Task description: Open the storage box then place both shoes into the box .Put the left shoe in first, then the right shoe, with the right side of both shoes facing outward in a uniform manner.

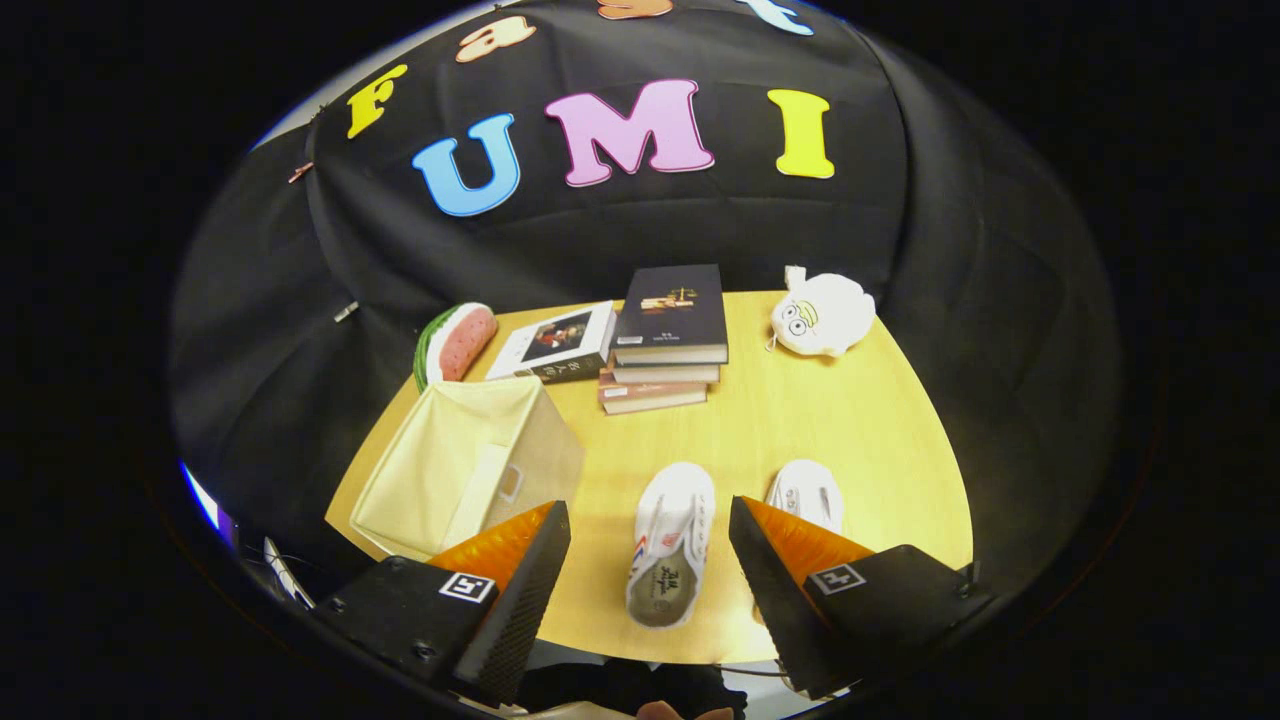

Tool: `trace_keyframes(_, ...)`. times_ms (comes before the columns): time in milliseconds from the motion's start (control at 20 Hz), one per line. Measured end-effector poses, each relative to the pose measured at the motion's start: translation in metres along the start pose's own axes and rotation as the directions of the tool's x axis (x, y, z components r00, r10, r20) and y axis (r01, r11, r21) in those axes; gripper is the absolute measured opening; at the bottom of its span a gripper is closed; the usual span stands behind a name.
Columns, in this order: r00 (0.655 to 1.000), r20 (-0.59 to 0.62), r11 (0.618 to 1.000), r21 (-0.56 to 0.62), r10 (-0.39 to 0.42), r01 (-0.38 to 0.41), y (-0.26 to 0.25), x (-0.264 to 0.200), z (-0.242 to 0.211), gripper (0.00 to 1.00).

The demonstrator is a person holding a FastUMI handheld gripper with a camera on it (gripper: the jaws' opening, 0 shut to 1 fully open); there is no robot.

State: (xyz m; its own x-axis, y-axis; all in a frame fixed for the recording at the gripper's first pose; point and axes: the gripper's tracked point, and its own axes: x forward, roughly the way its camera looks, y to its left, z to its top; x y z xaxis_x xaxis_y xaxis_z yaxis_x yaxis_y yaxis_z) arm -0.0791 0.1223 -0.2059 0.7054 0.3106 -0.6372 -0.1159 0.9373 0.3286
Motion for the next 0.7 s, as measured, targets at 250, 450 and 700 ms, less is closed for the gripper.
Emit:
trace_keyframes(250, 0.995, -0.09, 0.999, -0.015, -0.037, 0.036, -0.029, 0.009, -0.035, 0.98)
trace_keyframes(450, 0.989, -0.139, 0.999, -0.023, -0.046, 0.043, -0.041, 0.02, -0.054, 0.98)
trace_keyframes(700, 0.974, -0.215, 0.994, -0.089, -0.075, 0.057, -0.049, 0.042, -0.088, 0.98)
